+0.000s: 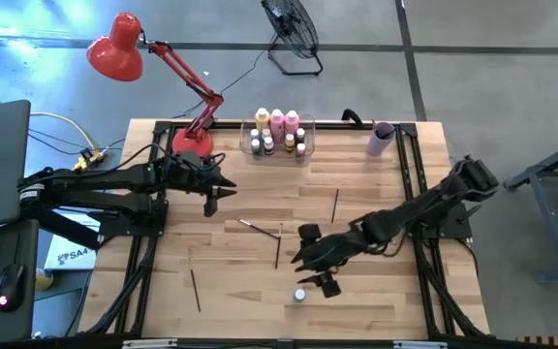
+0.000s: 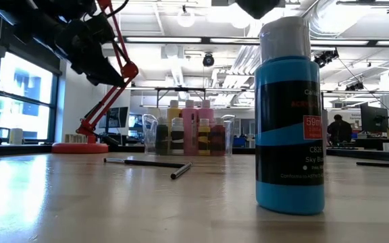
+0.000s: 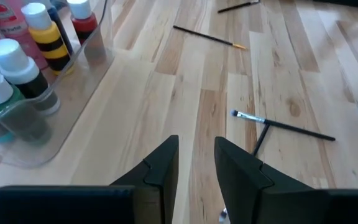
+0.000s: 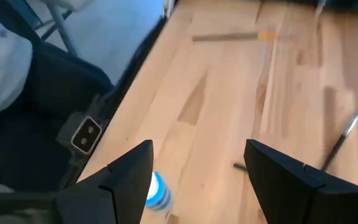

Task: Pick & Place Paint Supplies
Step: Put the small light blue paint bottle into the transparent bin

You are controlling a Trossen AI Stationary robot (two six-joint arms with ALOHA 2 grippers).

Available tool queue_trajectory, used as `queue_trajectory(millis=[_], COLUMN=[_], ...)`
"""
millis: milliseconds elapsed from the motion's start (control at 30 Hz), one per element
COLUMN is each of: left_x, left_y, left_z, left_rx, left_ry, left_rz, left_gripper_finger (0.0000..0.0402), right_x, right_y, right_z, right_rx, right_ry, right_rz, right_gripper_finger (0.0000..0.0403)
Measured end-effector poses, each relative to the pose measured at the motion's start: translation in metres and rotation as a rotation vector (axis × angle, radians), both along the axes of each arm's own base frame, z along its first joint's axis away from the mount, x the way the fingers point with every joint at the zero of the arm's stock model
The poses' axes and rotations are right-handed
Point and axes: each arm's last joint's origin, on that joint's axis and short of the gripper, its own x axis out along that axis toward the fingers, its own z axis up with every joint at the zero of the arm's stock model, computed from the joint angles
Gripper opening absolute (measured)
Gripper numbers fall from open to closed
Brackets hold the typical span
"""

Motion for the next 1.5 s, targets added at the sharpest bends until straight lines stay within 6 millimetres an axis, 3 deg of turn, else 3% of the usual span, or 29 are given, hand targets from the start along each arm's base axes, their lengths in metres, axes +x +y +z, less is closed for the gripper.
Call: queue_trajectory(millis=[267, 600, 867, 1167, 1500], left_x=[-0.003, -0.003, -0.003, -0.003, -0.003], left_y=[-0.001, -0.001, -0.001, -0.001, -0.001], left_z=[-0.005, -0.006, -0.006, -0.006, -0.006], left_rx=[-0.013, -0.056, -0.056, -0.056, -0.056], left_ry=[0.058, 0.065, 0.064, 0.064, 0.064], left_rz=[0.001, 0.033, 0.034, 0.035, 0.036], left_gripper_finger=[0.0102, 0.0102, 0.0102, 0.0102, 0.0102], right_x=[0.006, -0.009, -0.008, 0.002, 0.006], right_y=[0.024, 0.052, 0.050, 0.054, 0.057], right_z=[-0.036, -0.036, -0.036, -0.062, -0.073], right_rx=[0.029, -0.018, -0.043, -0.047, -0.017], right_ry=[0.131, 0.083, 0.068, 0.131, 0.163], right_rz=[-0.007, -0.028, -0.063, -0.044, -0.031], right_gripper_finger=[0.0243, 0.0243, 0.0243, 0.0243, 0.0243])
